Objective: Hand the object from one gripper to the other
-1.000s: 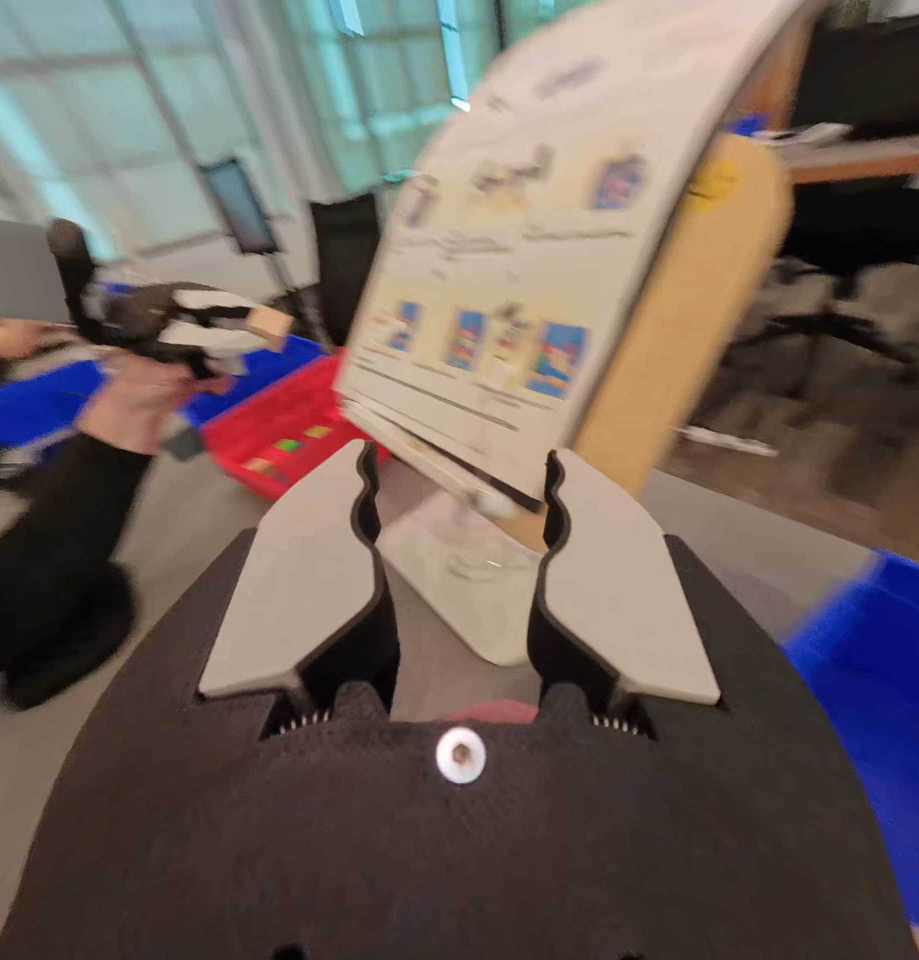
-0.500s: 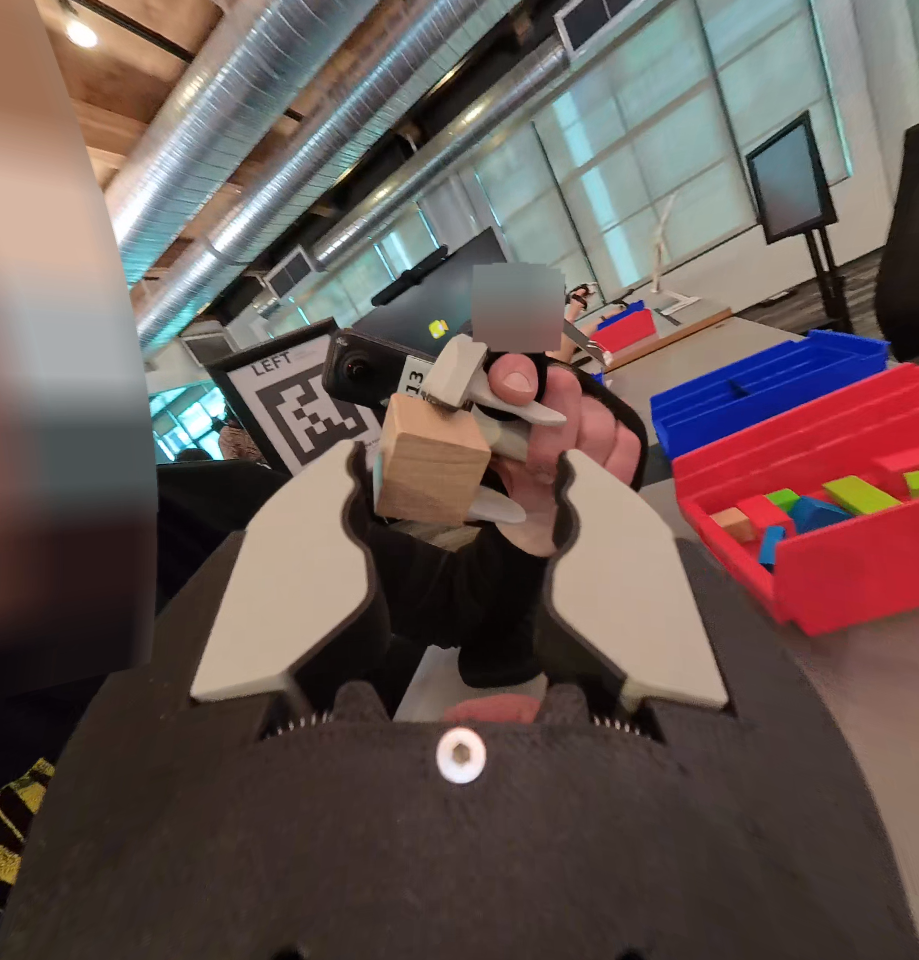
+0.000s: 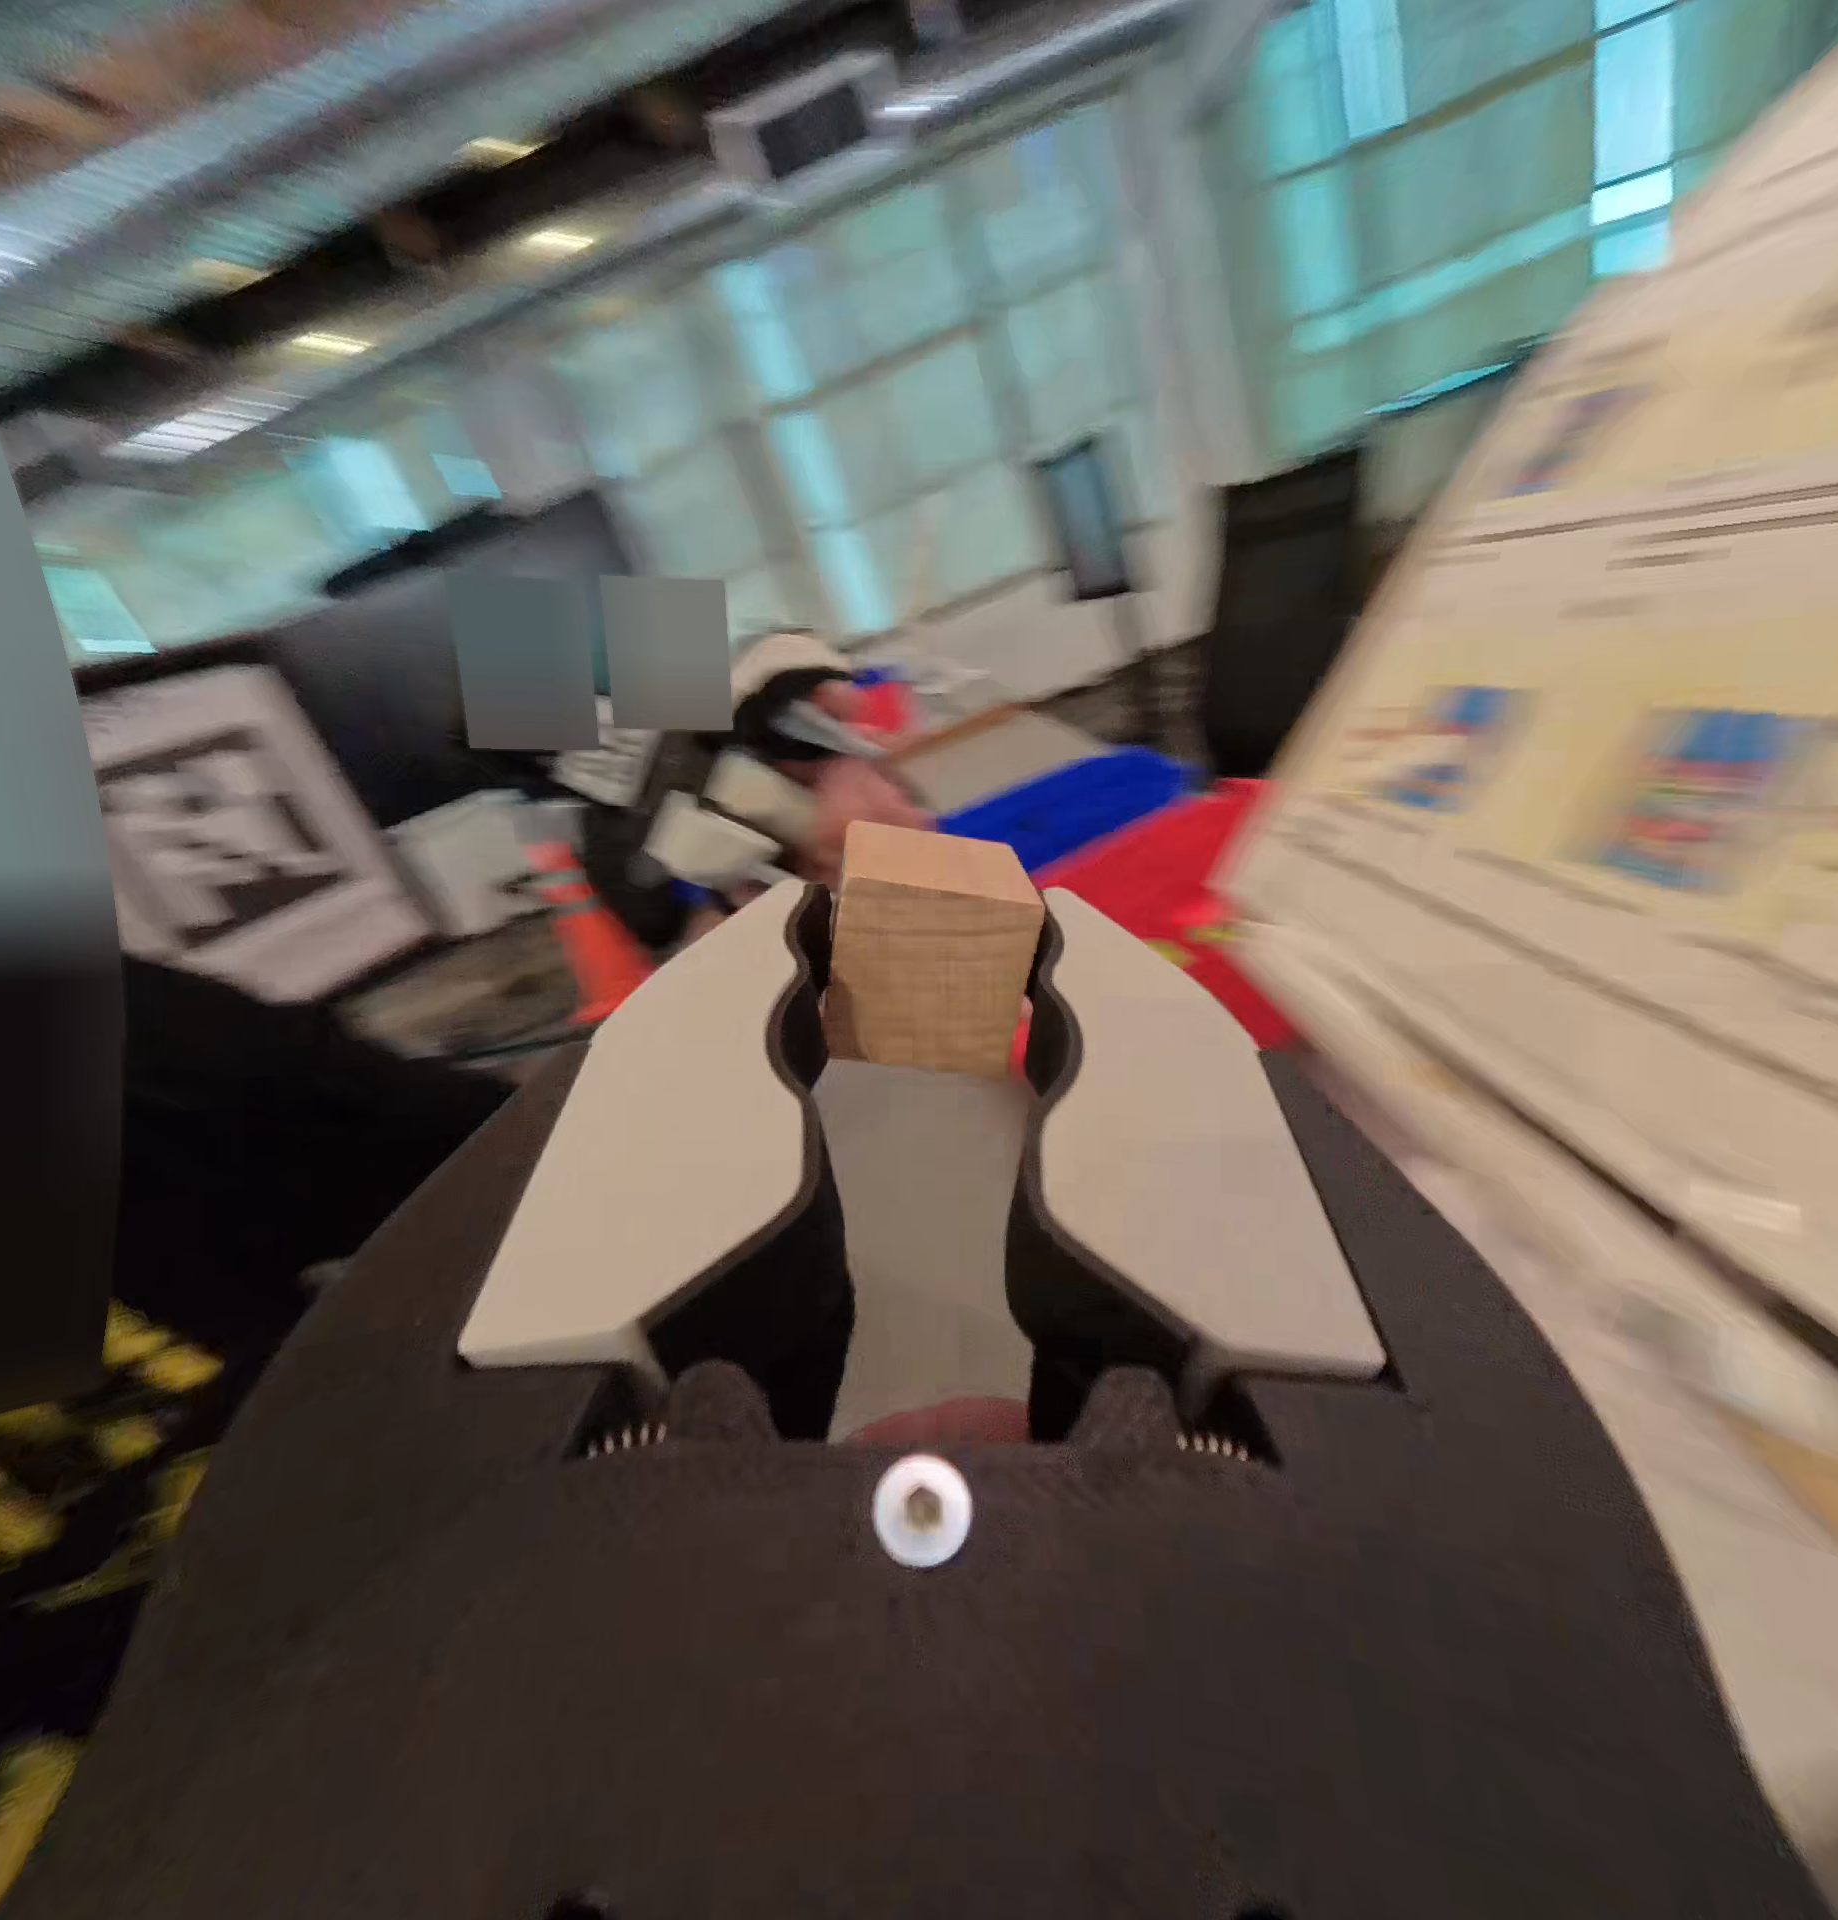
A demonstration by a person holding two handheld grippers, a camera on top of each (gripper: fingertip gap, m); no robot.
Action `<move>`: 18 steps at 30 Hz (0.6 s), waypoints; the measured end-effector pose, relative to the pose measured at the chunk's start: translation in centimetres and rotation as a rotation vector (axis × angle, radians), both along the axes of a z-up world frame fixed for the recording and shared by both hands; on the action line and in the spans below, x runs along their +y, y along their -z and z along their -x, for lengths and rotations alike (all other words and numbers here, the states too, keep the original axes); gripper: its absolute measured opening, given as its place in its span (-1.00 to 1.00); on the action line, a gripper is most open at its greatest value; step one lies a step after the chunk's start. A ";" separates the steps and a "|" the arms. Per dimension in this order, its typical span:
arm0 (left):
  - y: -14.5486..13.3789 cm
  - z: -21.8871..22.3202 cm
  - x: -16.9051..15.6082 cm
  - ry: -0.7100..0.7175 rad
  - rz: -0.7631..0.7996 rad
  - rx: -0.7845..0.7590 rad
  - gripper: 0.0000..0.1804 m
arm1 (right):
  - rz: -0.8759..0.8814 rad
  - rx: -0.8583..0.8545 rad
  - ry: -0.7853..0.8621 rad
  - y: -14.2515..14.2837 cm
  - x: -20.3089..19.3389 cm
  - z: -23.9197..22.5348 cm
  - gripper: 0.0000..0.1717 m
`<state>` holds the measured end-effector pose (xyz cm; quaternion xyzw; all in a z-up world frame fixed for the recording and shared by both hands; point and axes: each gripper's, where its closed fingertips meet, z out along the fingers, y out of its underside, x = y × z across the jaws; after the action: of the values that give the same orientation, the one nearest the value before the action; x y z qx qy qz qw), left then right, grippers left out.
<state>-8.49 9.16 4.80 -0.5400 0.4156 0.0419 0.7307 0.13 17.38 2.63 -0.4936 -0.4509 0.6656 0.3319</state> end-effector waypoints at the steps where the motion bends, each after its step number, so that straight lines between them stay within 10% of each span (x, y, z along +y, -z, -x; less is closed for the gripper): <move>1: 0.4 2.0 0.8 -0.075 0.028 0.006 -0.41 | -0.025 -0.045 0.152 0.9 3.4 -1.7 -0.61; 5: 3.9 11.9 3.8 -0.404 0.208 0.035 -0.35 | -0.128 -0.443 0.731 9.1 15.9 -10.5 -0.60; 11: 12.5 24.7 3.5 -0.756 0.622 -0.015 -0.34 | 0.079 -0.811 0.927 20.0 21.6 -18.3 -0.48; 18: 22.2 30.6 1.6 -0.907 0.980 0.100 -0.34 | 0.002 -0.781 0.957 18.3 21.6 -17.2 -0.26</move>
<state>-39.05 10.72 -17.37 -0.9282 0.1516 0.1764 0.2905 17.29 38.99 -15.64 -0.8487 -0.2671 0.2135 0.4034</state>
